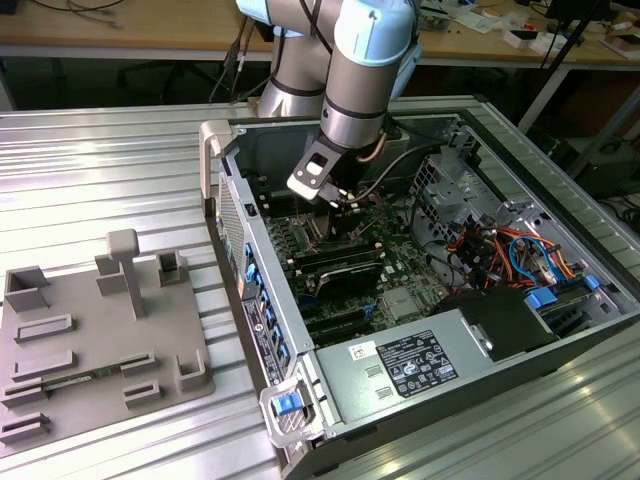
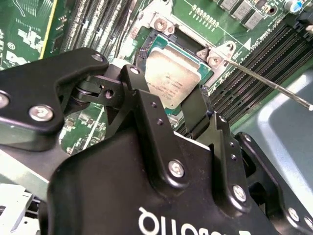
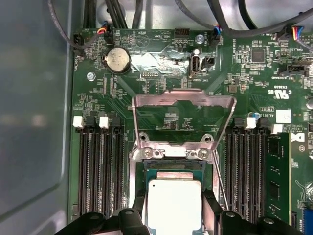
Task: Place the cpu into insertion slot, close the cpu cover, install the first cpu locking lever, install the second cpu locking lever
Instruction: 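Place the cpu into insertion slot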
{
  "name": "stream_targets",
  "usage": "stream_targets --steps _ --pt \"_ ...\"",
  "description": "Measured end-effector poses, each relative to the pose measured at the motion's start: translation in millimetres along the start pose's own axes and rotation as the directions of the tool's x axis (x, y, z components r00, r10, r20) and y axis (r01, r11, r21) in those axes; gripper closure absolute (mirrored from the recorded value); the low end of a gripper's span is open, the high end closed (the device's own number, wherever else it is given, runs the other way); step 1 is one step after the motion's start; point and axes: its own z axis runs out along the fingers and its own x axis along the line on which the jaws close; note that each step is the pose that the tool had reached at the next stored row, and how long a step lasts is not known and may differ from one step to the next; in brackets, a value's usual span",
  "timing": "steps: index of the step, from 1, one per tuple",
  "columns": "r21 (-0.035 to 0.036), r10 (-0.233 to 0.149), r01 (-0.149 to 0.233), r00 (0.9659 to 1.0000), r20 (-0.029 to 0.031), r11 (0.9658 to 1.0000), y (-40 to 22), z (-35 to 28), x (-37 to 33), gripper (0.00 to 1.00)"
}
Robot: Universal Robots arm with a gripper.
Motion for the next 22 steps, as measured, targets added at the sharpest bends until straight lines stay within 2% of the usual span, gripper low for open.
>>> stream_targets --steps 2,22 --pt "0.0003 0.002 -0.002 1.0000 0.0023 1.0000 0.0 0.0 -0.1 0.46" --pt "-0.0001 -0.011 0.011 0.9999 0.0021 0.9999 1.7 2.6 -0.1 0.46"
